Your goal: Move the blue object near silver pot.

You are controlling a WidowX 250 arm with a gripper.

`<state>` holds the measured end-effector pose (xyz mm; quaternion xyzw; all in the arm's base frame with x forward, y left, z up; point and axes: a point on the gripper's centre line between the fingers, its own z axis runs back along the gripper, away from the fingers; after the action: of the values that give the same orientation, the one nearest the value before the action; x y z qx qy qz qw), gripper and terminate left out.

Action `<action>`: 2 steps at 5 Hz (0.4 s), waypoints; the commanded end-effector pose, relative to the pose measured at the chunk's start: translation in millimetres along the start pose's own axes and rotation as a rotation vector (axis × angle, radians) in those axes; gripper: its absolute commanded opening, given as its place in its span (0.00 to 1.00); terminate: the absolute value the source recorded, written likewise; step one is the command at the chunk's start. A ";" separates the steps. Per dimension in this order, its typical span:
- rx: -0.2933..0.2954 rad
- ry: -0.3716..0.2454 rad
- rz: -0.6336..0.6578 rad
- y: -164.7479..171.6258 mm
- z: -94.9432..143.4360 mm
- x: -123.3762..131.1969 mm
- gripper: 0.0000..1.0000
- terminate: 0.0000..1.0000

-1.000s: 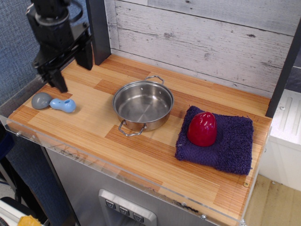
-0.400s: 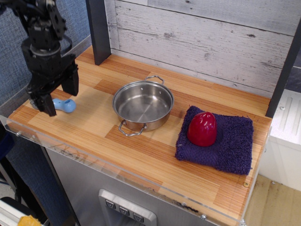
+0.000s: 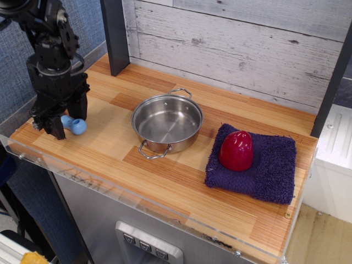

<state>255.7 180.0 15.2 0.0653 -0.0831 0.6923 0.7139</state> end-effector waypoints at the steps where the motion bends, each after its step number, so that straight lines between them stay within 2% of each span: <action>1: -0.031 -0.061 -0.023 4.4 15.3 -1.2 0.00 0.00; 2: -0.046 -0.065 -0.057 6.8 21.8 -0.1 0.00 0.00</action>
<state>249.9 177.7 21.6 0.0763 -0.0952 0.6697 0.7325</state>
